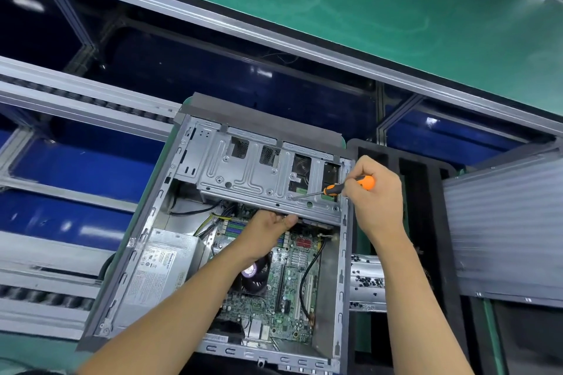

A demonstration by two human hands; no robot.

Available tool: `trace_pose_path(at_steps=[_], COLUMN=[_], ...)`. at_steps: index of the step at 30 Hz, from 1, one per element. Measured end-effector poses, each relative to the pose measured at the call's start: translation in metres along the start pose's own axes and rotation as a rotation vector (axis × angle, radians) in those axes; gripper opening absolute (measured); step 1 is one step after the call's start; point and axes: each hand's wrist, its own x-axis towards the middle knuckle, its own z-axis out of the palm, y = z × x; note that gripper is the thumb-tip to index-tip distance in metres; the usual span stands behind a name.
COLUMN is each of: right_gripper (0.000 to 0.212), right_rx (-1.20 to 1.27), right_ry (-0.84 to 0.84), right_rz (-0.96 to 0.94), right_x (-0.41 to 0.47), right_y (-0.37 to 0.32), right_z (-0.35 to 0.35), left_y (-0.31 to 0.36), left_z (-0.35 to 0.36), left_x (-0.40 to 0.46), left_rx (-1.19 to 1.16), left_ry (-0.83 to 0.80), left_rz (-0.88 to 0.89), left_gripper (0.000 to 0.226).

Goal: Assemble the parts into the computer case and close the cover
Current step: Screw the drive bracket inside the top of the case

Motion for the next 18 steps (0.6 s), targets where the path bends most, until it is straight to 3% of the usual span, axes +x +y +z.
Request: trace_pose_path(at_steps=[18], right_gripper=[0.003], right_rx=[-0.287], right_ry=[-0.041], right_rz=[-0.076], right_x=[0.007], right_y=[-0.025], right_z=[0.0], left_y=[-0.001], left_z=[0.0], left_x=[0.001], left_rx=[-0.037], left_ry=[-0.013], left_rz=[0.018], left_gripper=[0.056])
